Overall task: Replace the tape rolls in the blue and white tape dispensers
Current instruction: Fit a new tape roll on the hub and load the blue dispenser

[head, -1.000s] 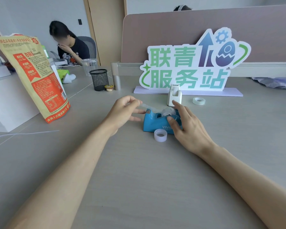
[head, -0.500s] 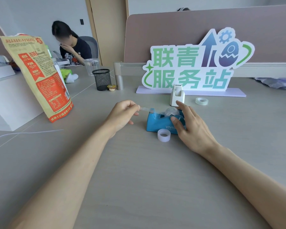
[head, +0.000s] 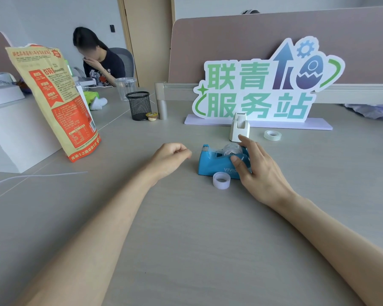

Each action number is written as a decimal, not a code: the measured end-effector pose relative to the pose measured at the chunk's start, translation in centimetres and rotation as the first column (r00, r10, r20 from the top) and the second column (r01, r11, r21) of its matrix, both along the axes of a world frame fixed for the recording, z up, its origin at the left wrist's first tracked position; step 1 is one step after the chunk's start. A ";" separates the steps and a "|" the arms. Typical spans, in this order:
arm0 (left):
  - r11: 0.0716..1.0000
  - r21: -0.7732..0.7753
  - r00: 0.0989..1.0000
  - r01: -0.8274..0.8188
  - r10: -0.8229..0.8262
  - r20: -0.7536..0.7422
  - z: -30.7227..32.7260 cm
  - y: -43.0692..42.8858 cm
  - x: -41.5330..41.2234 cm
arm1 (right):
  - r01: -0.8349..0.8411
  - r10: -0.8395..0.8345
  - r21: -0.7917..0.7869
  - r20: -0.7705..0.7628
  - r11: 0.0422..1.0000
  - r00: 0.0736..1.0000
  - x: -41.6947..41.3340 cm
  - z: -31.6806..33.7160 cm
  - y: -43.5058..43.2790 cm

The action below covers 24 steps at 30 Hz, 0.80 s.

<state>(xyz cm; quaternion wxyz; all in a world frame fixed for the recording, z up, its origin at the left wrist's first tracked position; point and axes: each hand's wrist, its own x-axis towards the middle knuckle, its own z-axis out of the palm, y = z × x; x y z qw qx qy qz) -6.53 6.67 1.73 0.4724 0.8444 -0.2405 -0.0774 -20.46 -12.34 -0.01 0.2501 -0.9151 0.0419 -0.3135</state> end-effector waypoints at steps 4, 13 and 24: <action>0.998 0.058 0.999 0.038 -0.037 -0.013 -0.3 -0.3 -0.2 | 0.000 0.000 -0.001 -0.001 1.000 1.000 -0.1 0.0 0.0; 0.984 0.168 0.998 0.050 -0.056 0.029 -0.1 -1.0 -0.5 | 0.003 -0.003 0.000 -0.012 1.000 1.000 0.0 0.1 0.2; 0.959 0.285 0.991 -0.012 -0.027 0.130 -0.5 -1.3 -0.6 | 0.004 -0.004 0.010 -0.045 1.000 0.999 -0.2 0.2 0.3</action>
